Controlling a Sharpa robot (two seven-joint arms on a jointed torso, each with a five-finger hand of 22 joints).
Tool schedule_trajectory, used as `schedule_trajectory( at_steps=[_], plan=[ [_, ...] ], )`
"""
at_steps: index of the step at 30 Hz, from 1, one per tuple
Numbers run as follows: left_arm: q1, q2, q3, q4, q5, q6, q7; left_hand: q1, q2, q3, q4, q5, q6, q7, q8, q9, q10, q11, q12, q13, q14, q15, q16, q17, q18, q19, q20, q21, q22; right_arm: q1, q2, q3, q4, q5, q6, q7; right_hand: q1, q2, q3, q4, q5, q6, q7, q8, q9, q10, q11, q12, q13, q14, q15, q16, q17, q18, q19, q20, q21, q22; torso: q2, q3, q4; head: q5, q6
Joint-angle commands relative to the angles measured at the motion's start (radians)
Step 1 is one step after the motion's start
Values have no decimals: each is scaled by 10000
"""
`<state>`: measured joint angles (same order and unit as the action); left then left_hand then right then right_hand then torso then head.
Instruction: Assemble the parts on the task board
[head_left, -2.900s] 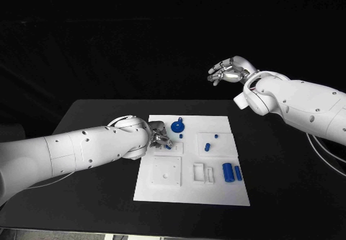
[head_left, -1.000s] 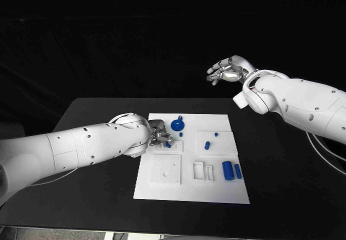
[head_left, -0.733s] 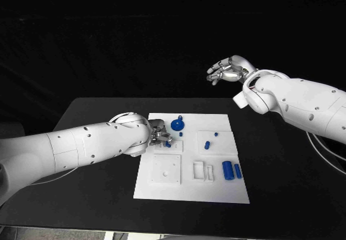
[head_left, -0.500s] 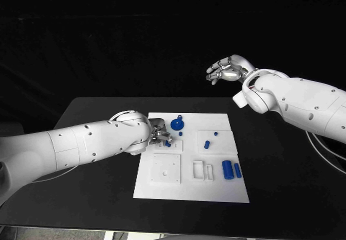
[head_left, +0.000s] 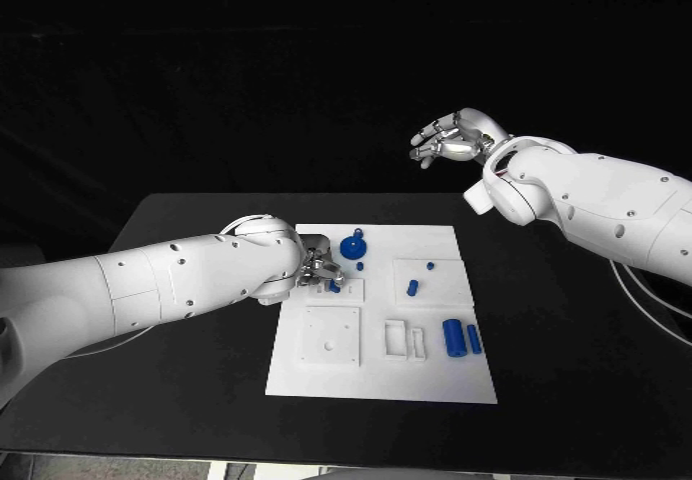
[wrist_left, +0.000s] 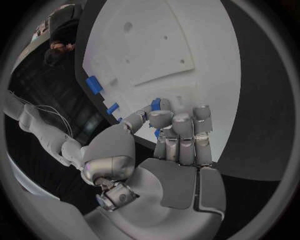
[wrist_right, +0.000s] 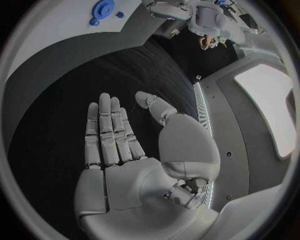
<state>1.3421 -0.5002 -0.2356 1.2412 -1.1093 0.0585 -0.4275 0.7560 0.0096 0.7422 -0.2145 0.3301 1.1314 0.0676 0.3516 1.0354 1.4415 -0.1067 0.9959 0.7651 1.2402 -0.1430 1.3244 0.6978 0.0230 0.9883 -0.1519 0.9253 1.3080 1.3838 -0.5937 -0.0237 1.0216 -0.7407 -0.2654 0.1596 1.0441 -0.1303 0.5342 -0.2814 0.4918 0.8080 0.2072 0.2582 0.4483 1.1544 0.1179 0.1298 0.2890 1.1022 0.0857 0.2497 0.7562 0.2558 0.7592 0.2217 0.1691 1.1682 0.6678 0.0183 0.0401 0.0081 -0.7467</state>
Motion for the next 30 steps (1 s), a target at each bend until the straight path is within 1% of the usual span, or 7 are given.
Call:
schedule_trajectory(
  at_steps=[1,16,22,23,25,28,30],
  plan=[
    [-40,37,-33,29,56,386,-40,266,186,38,-8,47,1564,-973,35,13,-281,-233,60,-14,-46,-52,46,14,192,6,-865,35,193,-3,20,6,3,-78,159,23,78,-31,19,-28,50,-84,29,65,-10,33,15,-46,-18,-66,4,-55,9,-72,-78,28,-41,16,-10,0,15,-4,-11],
    [-38,93,-31,-64,177,235,-25,293,220,11,7,100,1568,-975,47,17,-279,-238,80,-24,-38,-45,60,21,188,4,-857,41,192,-4,36,6,1,-87,160,42,95,-23,13,-36,40,-88,30,68,-15,37,19,-62,-23,-84,12,-68,12,-73,-95,32,-58,25,-10,-2,18,-4,-8],
    [-37,163,-32,-200,116,315,-48,273,247,-49,96,-23,1535,-966,45,17,-298,-231,85,-55,-53,-48,47,15,182,-3,-848,41,186,-4,31,6,11,-89,158,46,101,-22,12,-37,40,-89,31,69,-17,40,20,-67,-24,-90,15,-73,13,-74,-101,34,-64,28,-14,-2,17,1,-3],
    [-36,178,-32,-222,116,374,-57,273,251,-55,110,-54,1528,-965,45,17,-301,-230,85,-62,-57,-49,43,14,183,-7,-848,39,185,-4,32,6,12,-90,161,46,101,-23,12,-37,40,-89,31,69,-18,40,20,-68,-24,-91,15,-74,13,-74,-102,34,-65,29,-14,-3,17,-2,-4],
    [-27,216,-31,-277,117,561,-78,306,248,-74,147,-371,1482,-955,37,17,-318,-223,71,-107,-78,-58,16,0,188,-26,-850,33,183,-4,39,6,17,-90,168,48,104,-24,11,-39,40,-90,31,69,-19,41,20,-70,-25,-95,17,-76,13,-75,-106,34,-68,30,-14,-3,14,5,-2],
    [-8,266,-29,-326,117,770,-102,437,158,-61,168,-669,1441,-944,24,19,-328,-214,52,-173,-100,-57,-22,-21,192,-50,-850,30,184,-4,52,6,22,-91,175,44,109,-26,9,-40,42,-91,31,70,-21,44,22,-75,-26,-107,22,-84,12,-77,-116,37,-76,33,-13,0,9,12,-1],
    [5,295,-28,-346,117,958,-125,486,120,-56,153,-708,1435,-943,21,20,-327,-212,50,-188,-104,-54,-29,-25,193,-61,-850,29,185,-4,56,6,28,-91,181,46,112,-26,7,-40,42,-92,31,71,-22,46,23,-80,-28,-115,26,-90,12,-79,-124,39,-83,35,-11,1,-2,20,0]
  ],
)
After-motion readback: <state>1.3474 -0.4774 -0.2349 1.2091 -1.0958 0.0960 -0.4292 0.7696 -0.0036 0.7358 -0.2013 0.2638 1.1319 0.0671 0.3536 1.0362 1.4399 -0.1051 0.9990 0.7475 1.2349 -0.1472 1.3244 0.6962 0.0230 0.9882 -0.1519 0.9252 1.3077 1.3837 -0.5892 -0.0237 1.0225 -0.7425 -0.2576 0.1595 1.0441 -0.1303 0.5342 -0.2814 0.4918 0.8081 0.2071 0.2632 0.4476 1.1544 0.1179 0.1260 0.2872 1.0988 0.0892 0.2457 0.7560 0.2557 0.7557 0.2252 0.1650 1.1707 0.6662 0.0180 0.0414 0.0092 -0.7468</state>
